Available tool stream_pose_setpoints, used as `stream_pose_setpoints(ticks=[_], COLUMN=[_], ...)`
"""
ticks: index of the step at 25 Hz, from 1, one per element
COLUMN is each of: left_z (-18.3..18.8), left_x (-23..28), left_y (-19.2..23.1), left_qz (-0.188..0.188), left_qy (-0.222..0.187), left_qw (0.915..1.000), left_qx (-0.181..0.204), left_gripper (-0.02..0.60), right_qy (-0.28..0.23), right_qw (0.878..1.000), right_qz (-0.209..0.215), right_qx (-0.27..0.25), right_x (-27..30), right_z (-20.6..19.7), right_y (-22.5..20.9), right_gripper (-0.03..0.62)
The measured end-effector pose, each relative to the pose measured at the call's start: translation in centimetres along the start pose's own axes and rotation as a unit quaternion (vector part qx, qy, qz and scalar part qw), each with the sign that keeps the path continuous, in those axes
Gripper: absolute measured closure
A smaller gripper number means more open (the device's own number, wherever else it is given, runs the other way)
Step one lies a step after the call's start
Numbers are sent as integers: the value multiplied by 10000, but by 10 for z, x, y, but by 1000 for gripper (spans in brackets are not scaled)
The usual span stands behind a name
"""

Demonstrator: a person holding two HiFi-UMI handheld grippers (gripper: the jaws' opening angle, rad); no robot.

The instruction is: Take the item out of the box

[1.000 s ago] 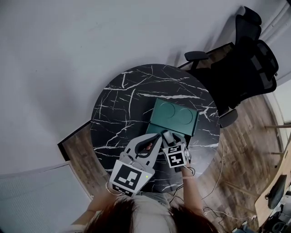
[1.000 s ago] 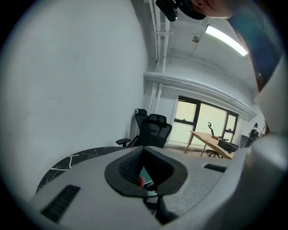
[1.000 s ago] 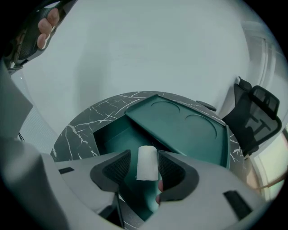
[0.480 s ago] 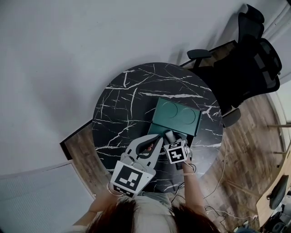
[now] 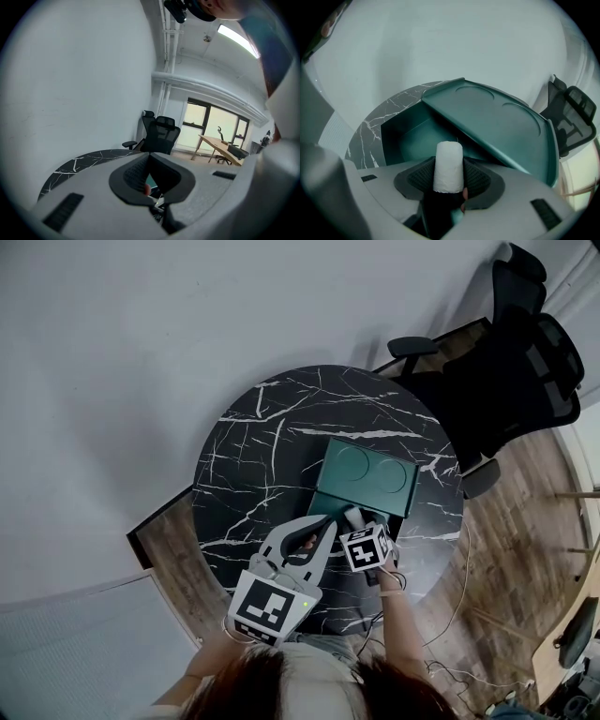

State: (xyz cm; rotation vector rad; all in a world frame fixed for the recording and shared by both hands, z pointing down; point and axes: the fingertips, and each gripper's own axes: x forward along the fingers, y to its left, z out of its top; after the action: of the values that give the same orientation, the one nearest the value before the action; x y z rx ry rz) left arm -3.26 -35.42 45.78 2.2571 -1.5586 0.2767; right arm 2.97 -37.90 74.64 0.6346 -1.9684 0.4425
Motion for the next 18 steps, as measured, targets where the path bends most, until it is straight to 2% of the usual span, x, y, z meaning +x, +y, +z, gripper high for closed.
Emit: stream_pose_setpoints(ticks=[6,18], left_z=[3,7], left_x=[-3,-19], left_y=[-2,-8], left_qz=[-88,-171], left_qy=[-58,-205], left_qw=[9998,9994], left_qx=[151,210], left_gripper=[574,574], right_qy=[-102,-495], right_qw=[9999,9981], right_qz=[-43,-339], right_qx=[31,142], right_x=[-7,-37], right_z=[4,15], right_y=[2,5], right_gripper=[395,398])
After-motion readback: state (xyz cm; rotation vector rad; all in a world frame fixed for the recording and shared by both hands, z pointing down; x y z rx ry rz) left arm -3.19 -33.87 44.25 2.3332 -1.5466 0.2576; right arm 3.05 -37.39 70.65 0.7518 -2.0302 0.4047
